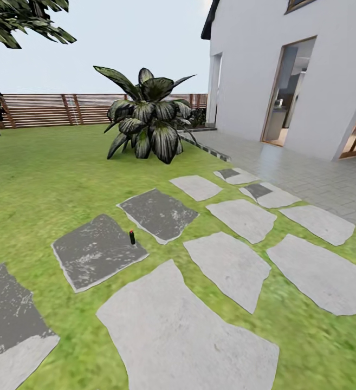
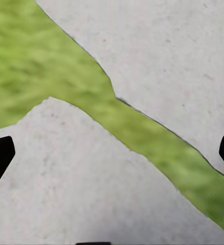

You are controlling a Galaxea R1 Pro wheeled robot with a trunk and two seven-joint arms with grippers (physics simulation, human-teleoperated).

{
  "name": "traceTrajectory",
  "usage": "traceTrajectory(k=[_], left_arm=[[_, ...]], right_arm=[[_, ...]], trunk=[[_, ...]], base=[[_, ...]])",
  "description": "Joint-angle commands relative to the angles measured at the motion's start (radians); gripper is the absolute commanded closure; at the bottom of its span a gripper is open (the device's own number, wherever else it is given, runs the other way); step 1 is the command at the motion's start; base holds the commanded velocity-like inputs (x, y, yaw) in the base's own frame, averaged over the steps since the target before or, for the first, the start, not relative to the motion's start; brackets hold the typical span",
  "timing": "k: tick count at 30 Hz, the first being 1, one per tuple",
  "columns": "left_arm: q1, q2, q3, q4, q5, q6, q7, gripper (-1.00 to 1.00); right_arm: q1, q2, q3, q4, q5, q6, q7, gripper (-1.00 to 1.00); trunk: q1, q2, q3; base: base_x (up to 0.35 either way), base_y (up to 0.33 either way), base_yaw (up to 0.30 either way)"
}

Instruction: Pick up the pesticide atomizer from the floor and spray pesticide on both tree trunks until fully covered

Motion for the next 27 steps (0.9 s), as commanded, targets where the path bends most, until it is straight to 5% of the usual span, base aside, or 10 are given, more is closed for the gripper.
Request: traceTrajectory(k=[1,27], left_arm=[[0.000,0.000,0.000,0.000,0.000,0.000,0.000,-1.00],[0.000,0.000,0.000,0.000,0.000,0.000,0.000,-1.00]], right_arm=[[0.000,0.000,0.000,0.000,0.000,0.000,0.000,-1.00],[0.000,0.000,0.000,0.001,0.000,0.000,-0.002,-1.00]], trunk=[[0.000,0.000,0.000],[0.000,0.000,0.000]], base=[[0.278,-0.166,0.000],[0.278,-0.166,0.000]])
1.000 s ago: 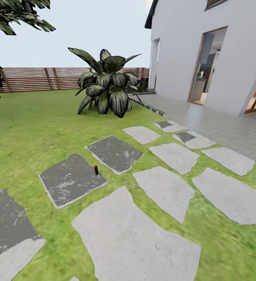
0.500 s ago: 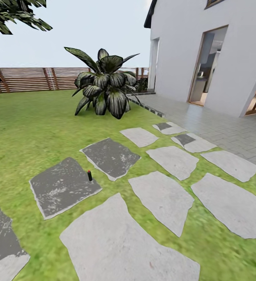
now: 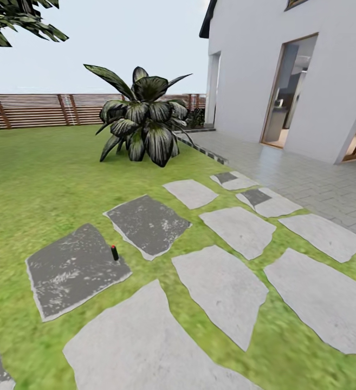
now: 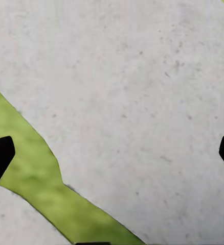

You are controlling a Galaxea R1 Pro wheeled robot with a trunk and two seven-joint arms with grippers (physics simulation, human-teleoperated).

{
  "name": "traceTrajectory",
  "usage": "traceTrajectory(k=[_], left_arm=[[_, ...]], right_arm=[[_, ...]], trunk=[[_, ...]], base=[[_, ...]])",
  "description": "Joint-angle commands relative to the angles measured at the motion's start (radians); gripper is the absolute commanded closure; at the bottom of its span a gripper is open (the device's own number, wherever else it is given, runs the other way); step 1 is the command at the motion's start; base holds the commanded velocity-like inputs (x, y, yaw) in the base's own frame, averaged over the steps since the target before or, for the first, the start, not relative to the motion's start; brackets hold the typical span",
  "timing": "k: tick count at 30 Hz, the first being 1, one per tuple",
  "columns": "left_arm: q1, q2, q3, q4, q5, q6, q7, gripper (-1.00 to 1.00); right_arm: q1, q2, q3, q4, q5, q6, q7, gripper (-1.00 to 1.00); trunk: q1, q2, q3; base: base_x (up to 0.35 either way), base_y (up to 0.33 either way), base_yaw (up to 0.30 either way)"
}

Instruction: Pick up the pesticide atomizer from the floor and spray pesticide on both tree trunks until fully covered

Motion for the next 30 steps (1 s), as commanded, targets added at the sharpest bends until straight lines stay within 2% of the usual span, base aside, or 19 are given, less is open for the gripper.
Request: traceTrajectory(k=[1,15,30], left_arm=[[0.000,0.000,0.000,0.000,0.000,0.000,0.000,-1.00],[0.000,0.000,0.000,0.000,0.000,0.000,0.000,-1.00],[0.000,0.000,0.000,0.000,0.000,0.000,0.000,-1.00]], right_arm=[[0.000,0.000,0.000,0.000,0.000,0.000,0.000,-1.00],[0.000,0.000,0.000,0.000,0.000,0.000,0.000,-1.00],[0.000,0.000,0.000,0.000,0.000,0.000,0.000,-1.00]], trunk=[[0.000,0.000,0.000],[0.000,0.000,0.000],[0.000,0.000,0.000]], base=[[0.277,-0.169,0.004],[0.274,-0.172,0.100],[0.241,-0.193,0.226]])
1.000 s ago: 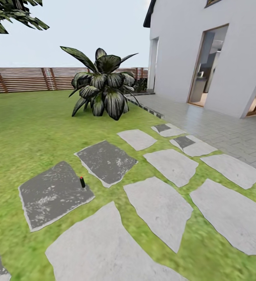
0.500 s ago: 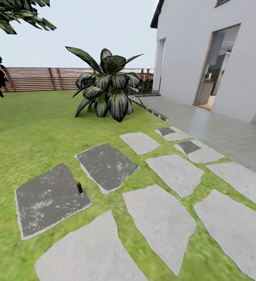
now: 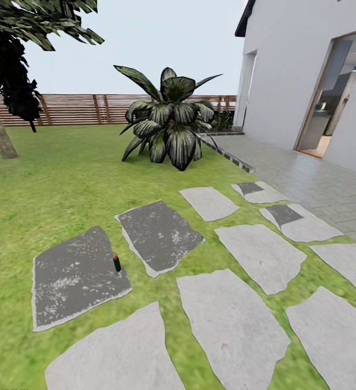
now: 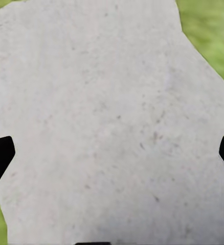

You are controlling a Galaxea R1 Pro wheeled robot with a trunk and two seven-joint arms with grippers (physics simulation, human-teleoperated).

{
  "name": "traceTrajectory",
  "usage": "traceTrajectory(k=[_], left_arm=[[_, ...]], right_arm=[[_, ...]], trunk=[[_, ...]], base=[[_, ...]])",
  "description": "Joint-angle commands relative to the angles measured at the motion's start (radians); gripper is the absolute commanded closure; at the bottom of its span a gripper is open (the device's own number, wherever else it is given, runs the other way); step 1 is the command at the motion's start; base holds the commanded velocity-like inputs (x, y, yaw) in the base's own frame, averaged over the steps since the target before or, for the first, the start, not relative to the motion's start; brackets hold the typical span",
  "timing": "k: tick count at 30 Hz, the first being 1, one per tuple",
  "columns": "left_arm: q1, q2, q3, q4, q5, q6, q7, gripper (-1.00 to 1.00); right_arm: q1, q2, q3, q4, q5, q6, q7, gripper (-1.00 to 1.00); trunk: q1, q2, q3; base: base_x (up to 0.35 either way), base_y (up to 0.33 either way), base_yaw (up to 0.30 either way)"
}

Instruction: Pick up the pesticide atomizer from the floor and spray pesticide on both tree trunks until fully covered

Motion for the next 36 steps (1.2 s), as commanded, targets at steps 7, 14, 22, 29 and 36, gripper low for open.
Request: traceTrajectory(k=[7,14,22,29,36], left_arm=[[0.000,0.000,0.000,0.000,0.000,0.000,0.000,-1.00],[0.000,-0.001,0.000,0.000,0.000,0.000,0.000,-1.00],[0.000,-0.001,0.000,0.000,0.000,-0.001,0.000,-1.00],[0.000,-0.001,0.000,0.000,0.000,0.000,0.000,-1.00],[0.000,-0.001,0.000,0.000,0.000,0.000,0.000,-1.00]], right_arm=[[0.000,0.001,0.000,0.001,0.000,0.000,0.000,-1.00],[0.000,0.001,0.000,0.001,0.000,0.000,0.000,-1.00],[0.000,0.001,0.000,0.001,0.000,0.000,0.000,-1.00],[0.000,0.001,0.000,0.001,0.000,0.000,0.000,-1.00],[0.000,0.001,0.000,0.001,0.000,0.000,0.000,-1.00]], trunk=[[0.000,0.000,0.000],[0.000,0.000,0.000],[0.000,0.000,0.000],[0.000,0.000,0.000],[0.000,0.000,0.000]], base=[[0.234,-0.199,0.276],[0.233,-0.200,0.277],[0.221,-0.208,0.277],[0.214,-0.213,0.277],[0.203,-0.219,0.277]])
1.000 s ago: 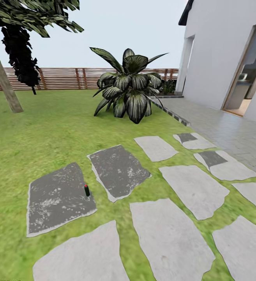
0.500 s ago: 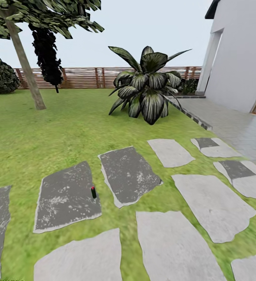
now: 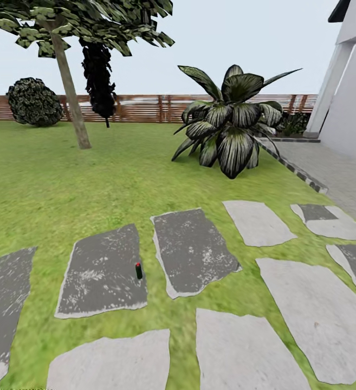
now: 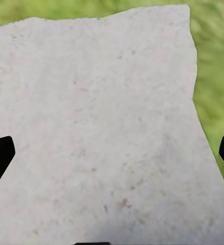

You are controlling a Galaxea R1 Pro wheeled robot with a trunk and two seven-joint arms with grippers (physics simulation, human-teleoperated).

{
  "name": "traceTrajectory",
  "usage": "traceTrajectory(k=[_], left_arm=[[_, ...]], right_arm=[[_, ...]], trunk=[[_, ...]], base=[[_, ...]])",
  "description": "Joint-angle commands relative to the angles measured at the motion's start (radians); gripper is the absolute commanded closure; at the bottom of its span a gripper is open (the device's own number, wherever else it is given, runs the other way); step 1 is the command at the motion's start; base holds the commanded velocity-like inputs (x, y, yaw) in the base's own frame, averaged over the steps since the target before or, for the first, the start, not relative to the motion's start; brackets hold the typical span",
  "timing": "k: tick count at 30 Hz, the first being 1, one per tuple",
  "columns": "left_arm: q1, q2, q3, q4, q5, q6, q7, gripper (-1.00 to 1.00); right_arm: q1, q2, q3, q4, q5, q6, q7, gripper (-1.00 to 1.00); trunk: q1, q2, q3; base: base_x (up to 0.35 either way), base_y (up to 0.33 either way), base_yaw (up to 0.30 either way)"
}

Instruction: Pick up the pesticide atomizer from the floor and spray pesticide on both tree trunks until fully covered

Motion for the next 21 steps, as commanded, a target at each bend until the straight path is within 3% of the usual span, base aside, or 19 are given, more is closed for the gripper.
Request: traceTrajectory(k=[1,21], left_arm=[[0.000,0.000,0.000,0.000,0.000,0.000,0.000,-1.00],[0.000,0.000,0.000,0.000,0.000,-0.001,0.000,-1.00]], right_arm=[[0.000,0.000,0.000,0.000,0.000,0.000,0.000,-1.00],[0.000,0.000,0.001,0.000,0.001,0.000,0.000,-1.00]], trunk=[[0.000,0.000,0.000],[0.000,0.000,0.002]], base=[[0.184,-0.229,0.277],[0.134,-0.254,0.277]])
